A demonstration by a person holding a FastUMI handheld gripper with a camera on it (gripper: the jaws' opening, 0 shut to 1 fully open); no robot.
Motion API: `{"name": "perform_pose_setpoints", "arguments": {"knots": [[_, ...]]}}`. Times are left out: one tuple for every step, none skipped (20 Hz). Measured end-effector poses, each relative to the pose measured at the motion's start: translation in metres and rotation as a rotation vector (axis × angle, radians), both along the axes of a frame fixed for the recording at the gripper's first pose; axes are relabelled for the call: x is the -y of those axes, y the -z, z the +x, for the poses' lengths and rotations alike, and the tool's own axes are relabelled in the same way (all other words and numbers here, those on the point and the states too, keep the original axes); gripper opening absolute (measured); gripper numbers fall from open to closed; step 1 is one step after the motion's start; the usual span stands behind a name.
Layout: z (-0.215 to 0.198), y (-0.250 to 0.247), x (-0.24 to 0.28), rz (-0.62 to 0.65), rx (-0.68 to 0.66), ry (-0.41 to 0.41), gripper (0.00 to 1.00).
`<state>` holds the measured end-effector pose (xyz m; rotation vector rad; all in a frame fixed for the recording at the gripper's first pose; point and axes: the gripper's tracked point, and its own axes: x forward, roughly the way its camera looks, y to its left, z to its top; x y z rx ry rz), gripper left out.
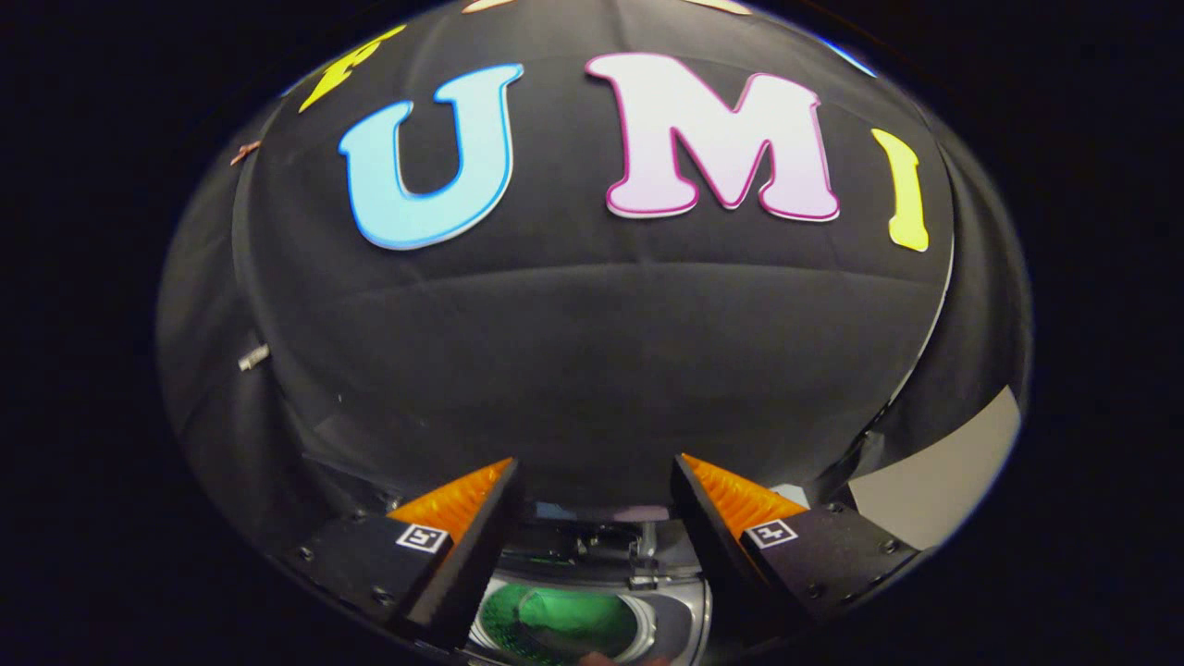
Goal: Put the clothes into the washing machine and then close the washing machine lid.
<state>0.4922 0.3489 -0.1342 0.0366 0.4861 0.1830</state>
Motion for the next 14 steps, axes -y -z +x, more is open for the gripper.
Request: {"name": "perform_pose_setpoints", "arguments": {"knots": [[-0.001,0.000,0.002,-0.016,0.006,-0.014,0.99],[-0.002,0.001,0.001,-0.021,0.006,-0.018,0.99],[-0.005,0.001,0.001,-0.013,0.009,-0.017,0.99],[-0.005,0.001,0.000,-0.007,0.012,-0.022,0.99],[-0.007,0.000,0.001,-0.005,0.018,-0.031,0.99],[-0.009,0.000,0.001,-0.002,0.025,-0.037,0.99],[-0.012,0.000,0.002,0.000,0.033,-0.042,0.99],[-0.015,0.000,0.002,-0.001,0.042,-0.047,0.99],[-0.022,-0.001,0.003,-0.001,0.052,-0.051,0.99],[-0.027,-0.001,0.004,0.001,0.061,-0.054,0.99],[-0.032,-0.002,0.005,0.003,0.073,-0.057,0.99],[-0.037,-0.002,0.004,0.002,0.084,-0.060,0.99],[-0.042,-0.003,0.005,0.001,0.093,-0.061,0.99],[-0.049,-0.002,0.007,0.000,0.099,-0.064,0.99]]}}
